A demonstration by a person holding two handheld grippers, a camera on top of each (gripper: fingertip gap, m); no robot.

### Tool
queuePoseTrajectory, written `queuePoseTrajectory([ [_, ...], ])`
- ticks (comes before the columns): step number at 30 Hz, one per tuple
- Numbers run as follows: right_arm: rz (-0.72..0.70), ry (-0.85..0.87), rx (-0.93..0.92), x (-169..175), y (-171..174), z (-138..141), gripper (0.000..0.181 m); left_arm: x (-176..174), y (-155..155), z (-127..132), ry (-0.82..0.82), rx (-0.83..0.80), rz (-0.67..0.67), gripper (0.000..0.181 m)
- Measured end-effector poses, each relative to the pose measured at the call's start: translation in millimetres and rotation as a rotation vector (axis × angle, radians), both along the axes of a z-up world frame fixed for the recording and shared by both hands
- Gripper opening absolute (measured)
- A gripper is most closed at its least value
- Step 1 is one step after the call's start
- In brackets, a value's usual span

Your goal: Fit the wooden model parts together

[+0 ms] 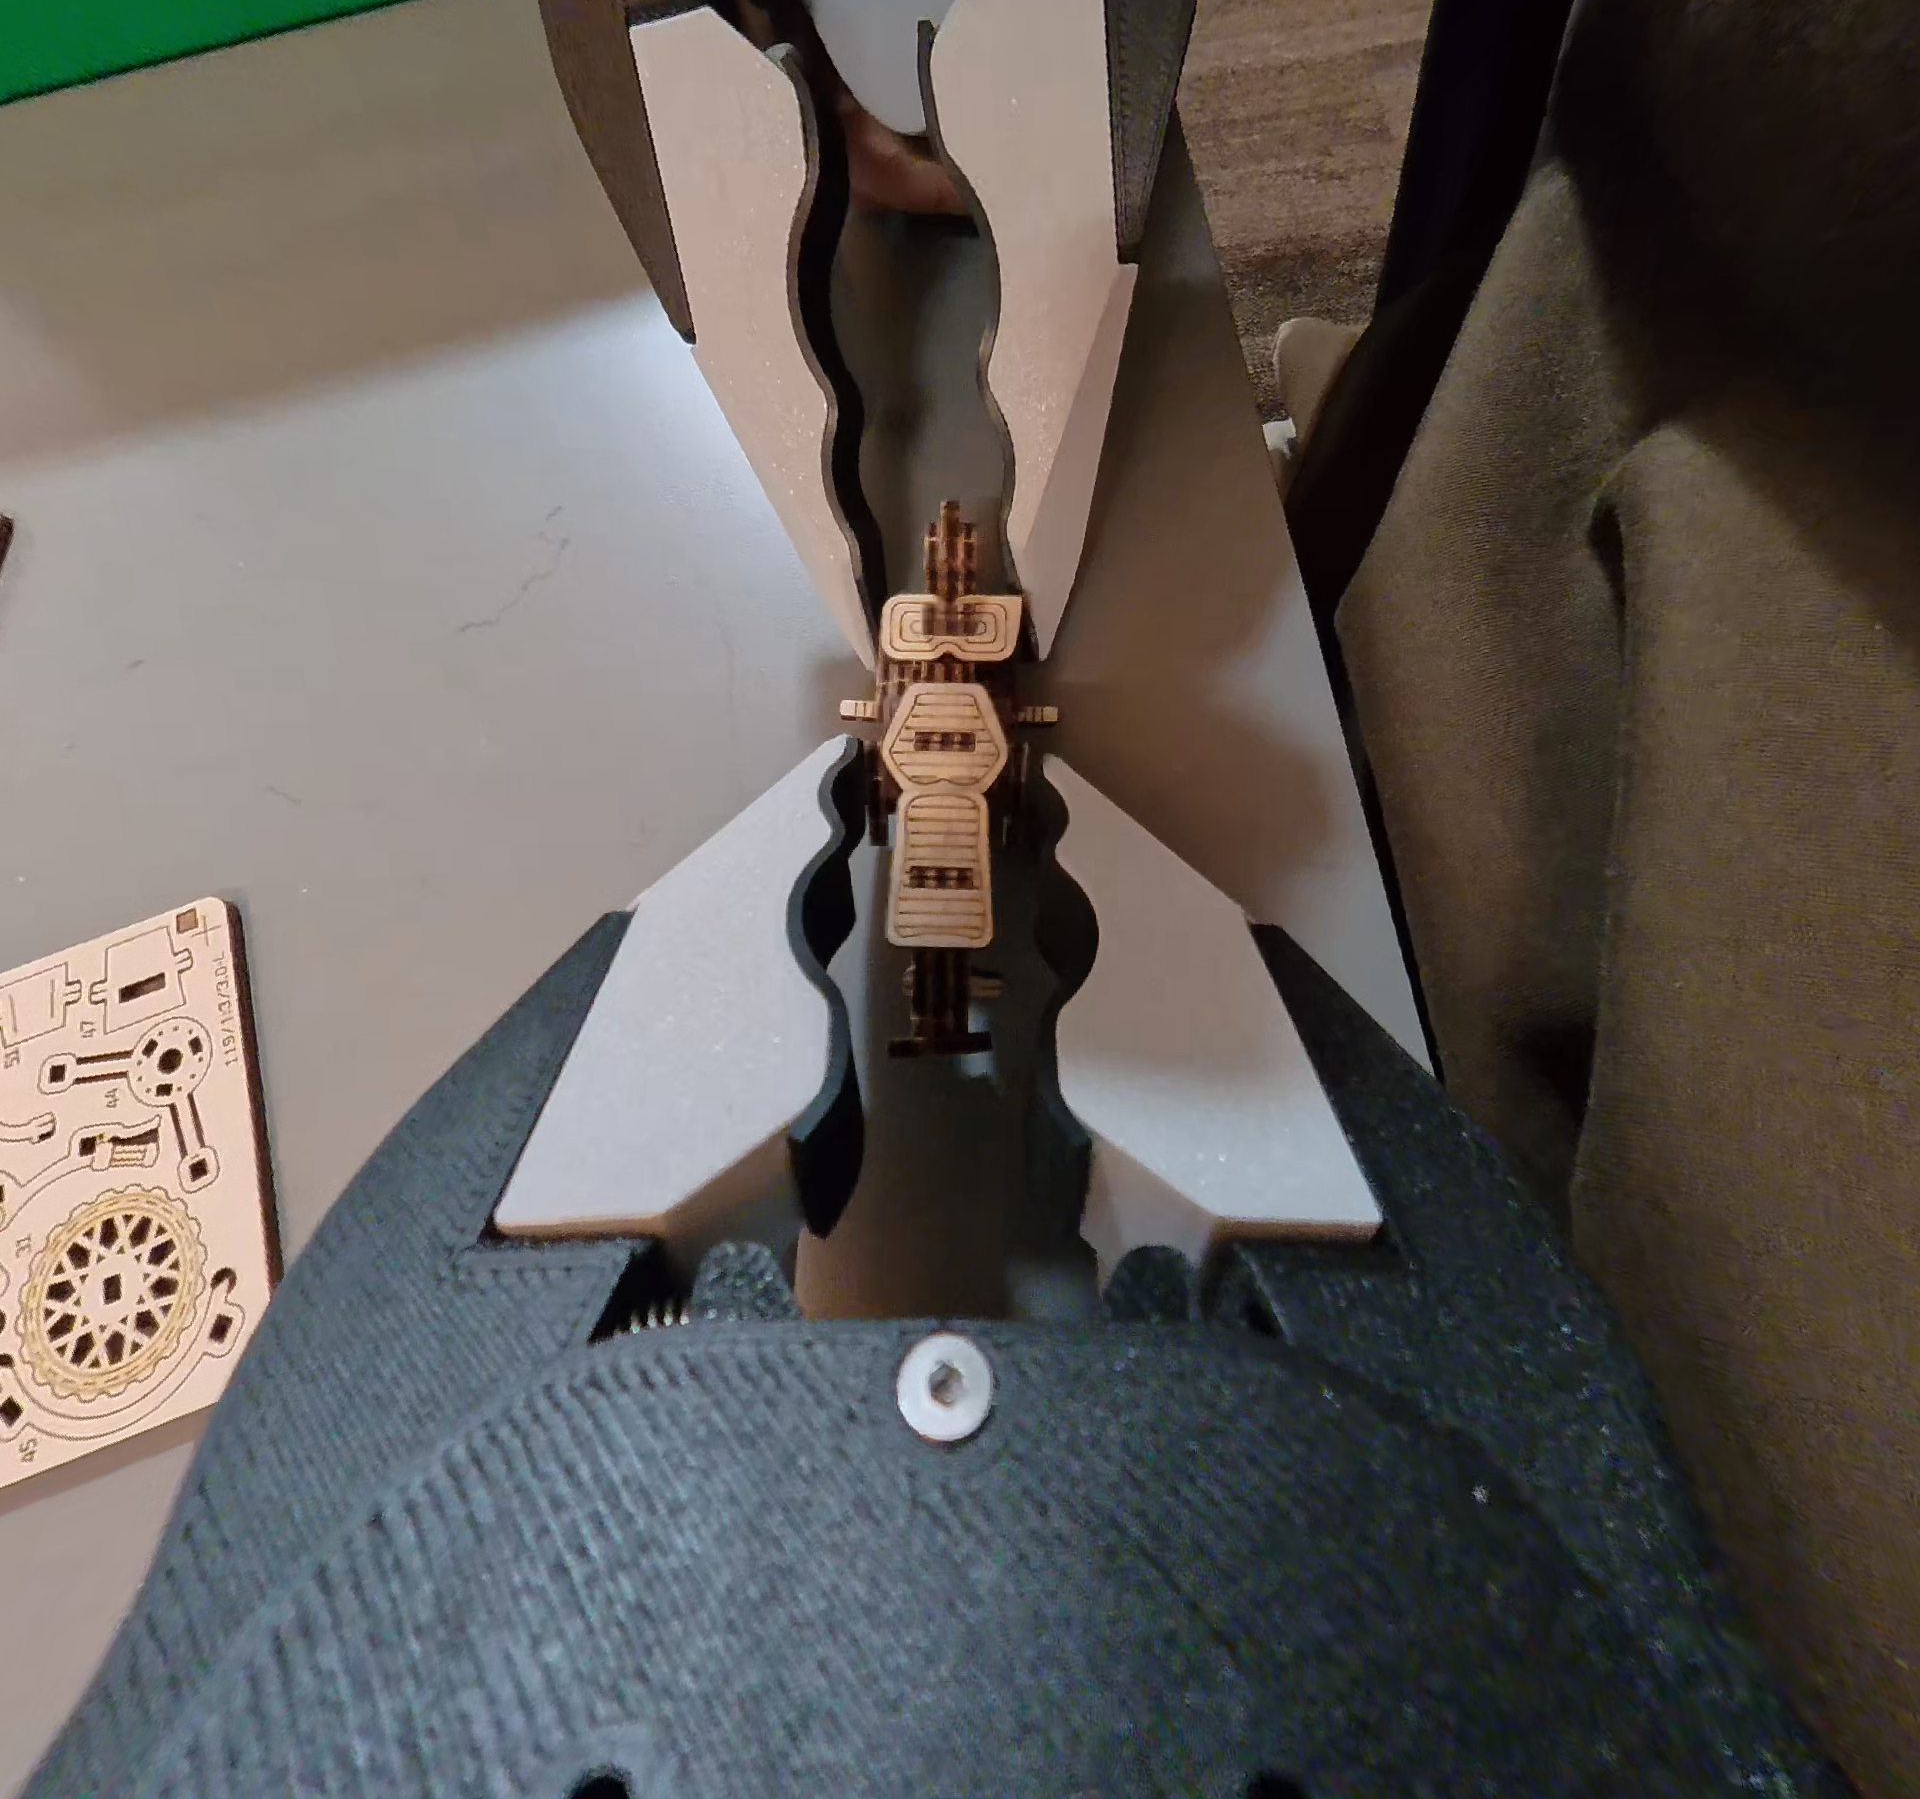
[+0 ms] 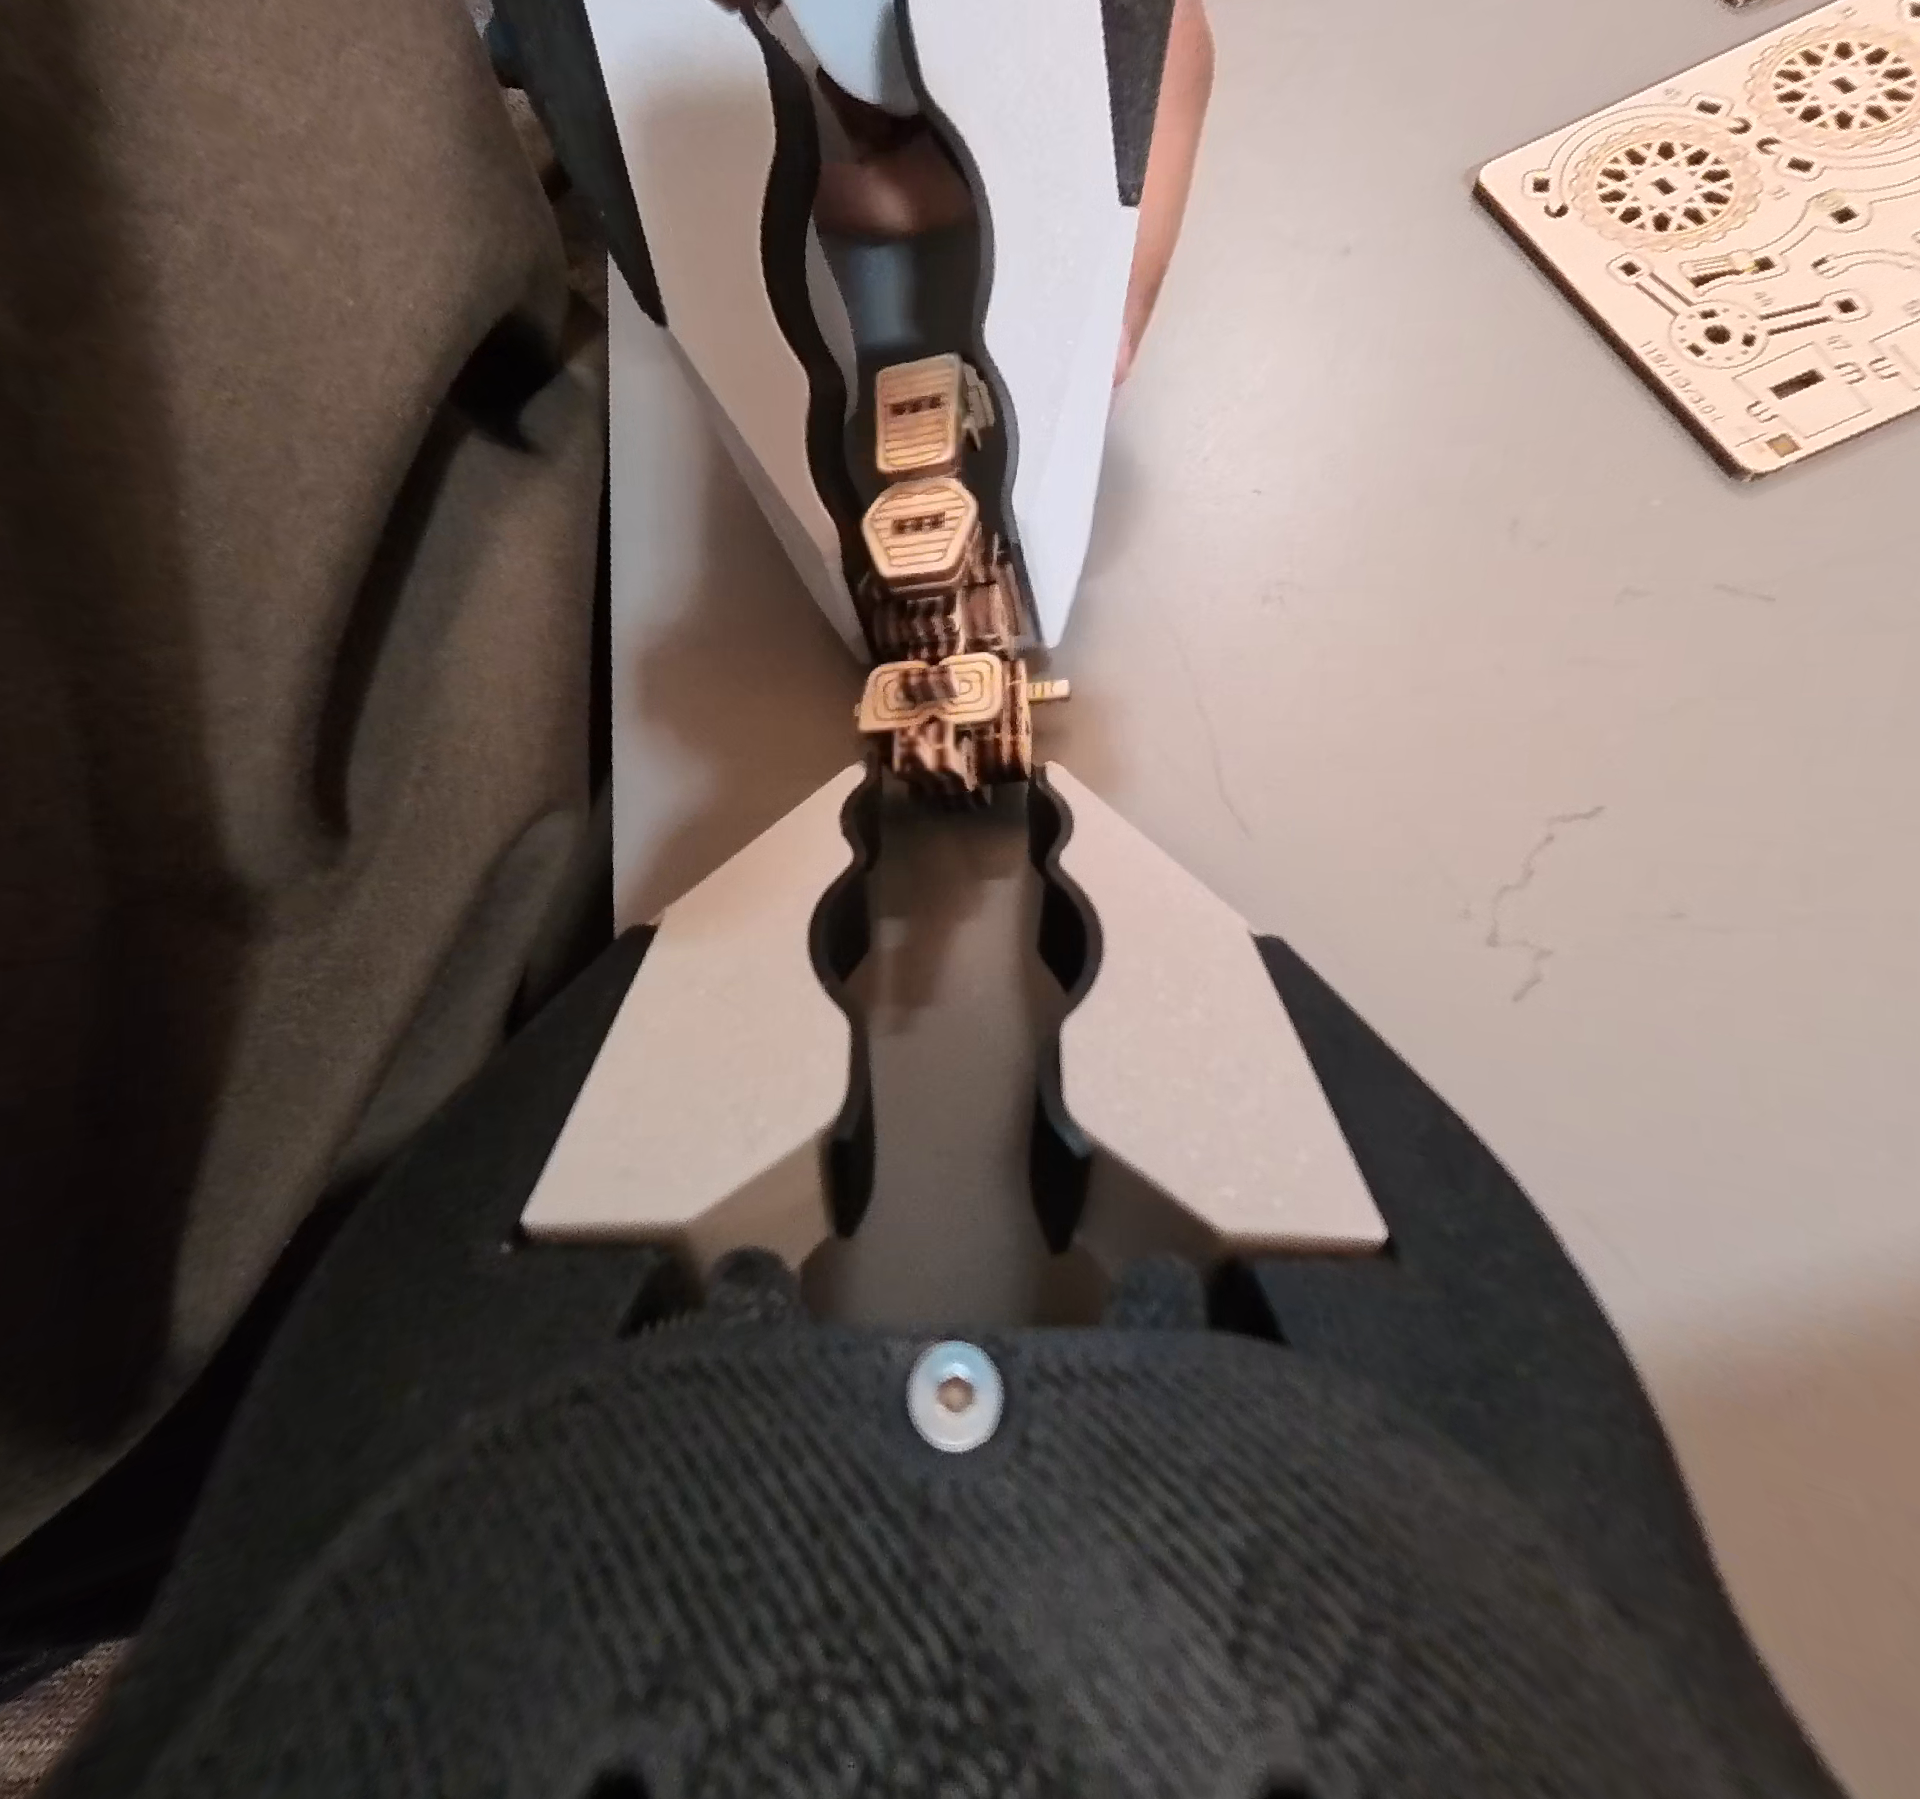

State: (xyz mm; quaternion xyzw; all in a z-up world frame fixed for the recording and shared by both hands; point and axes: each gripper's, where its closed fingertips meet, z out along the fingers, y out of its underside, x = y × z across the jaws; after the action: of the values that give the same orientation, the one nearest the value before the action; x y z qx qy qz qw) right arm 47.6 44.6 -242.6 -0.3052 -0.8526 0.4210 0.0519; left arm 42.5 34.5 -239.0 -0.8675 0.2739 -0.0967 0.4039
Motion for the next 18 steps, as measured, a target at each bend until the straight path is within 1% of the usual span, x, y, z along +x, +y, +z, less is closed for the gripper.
queuePoseTrajectory([
  [2,0.002,0.001,0.000,0.3,-0.2,0.1,0.027,0.8,-1.6,-2.9,0.000,-0.023,-0.001,0.042],
  [5,0.001,0.004,0.002,0.2,-0.1,0.1,0.029,0.2,-3.0,-4.9,-0.010,-0.045,0.007,0.049],
  [10,-0.001,0.004,0.001,0.1,0.0,0.2,0.030,-0.9,-2.9,1.1,-0.056,-0.027,0.012,0.046],
  [18,-0.002,0.005,0.002,-0.2,0.1,0.0,0.030,-2.7,-2.4,6.7,-0.108,-0.014,0.019,0.032],
])
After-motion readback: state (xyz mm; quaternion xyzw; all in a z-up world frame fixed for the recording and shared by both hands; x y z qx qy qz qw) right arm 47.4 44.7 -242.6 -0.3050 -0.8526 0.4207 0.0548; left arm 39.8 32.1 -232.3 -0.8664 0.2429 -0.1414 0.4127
